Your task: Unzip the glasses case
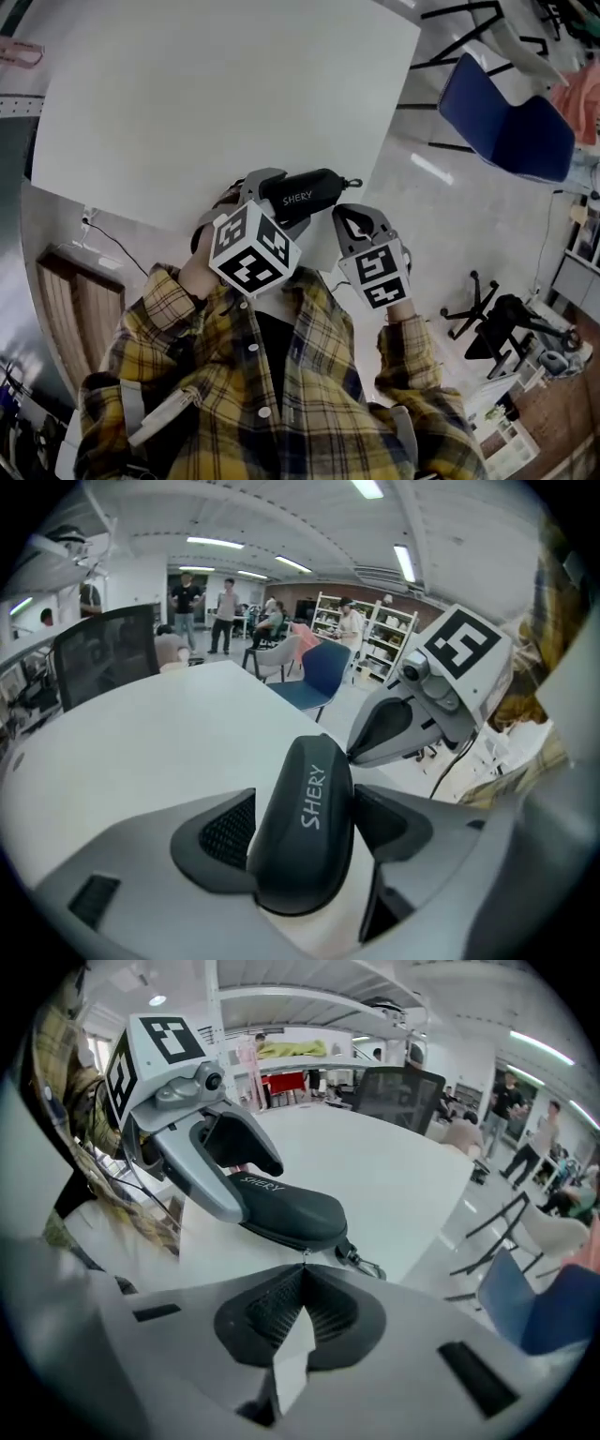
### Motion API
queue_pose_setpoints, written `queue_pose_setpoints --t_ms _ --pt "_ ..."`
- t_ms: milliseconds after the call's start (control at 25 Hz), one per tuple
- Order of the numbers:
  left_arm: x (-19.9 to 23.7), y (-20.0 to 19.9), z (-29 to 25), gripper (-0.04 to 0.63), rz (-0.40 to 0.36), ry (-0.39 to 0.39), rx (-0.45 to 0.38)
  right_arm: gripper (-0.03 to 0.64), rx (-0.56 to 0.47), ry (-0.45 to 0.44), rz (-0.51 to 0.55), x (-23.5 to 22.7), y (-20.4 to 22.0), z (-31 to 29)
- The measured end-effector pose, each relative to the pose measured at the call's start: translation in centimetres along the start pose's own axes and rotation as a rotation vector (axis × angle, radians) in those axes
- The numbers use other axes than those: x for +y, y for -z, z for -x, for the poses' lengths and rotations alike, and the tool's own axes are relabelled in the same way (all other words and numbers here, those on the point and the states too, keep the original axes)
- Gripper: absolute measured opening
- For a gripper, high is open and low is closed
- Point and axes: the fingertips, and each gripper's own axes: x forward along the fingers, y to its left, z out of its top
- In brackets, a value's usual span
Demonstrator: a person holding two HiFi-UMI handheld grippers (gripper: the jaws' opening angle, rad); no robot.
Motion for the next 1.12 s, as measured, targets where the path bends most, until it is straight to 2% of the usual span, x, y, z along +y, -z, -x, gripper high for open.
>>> queue_pose_setpoints --t_ms 160,280,480,640,720,960,1120 --pt "-2.3 -1.1 -0.8 0.336 -0.248 0.025 0.054 -0.002 -0.036 0.033 -0.217 1.5 2.6 1.5" --pt "-3.5 -1.5 -1.1 0.337 -0.372 0.048 0.069 -0.002 -0.073 0.028 -0.323 2.6 2.9 1.6" --pt "-4.9 -2.2 -2.2 0.336 -0.541 0.085 0.077 -0.002 -0.117 0.002 -0.364 3.5 2.4 1.2" --pt "-4.6 -1.6 -3.6 0.318 -0.716 0.035 0.108 -0.002 -0.134 -0.002 -0.362 3.2 2.1 1.2" --pt "-4.5 -1.6 -3.7 0.311 -0.737 0.030 0.102 -0.002 -0.138 0.001 -0.342 2.8 2.0 1.3" --pt "-4.5 -1.8 -3.7 0.307 -0.707 0.078 0.116 -0.002 -0.101 0.027 -0.196 1.8 2.2 1.8" --pt "-4.6 -1.8 -3.6 0.304 -0.723 0.062 0.102 -0.002 -0.069 0.038 -0.136 0.2 2.8 2.0"
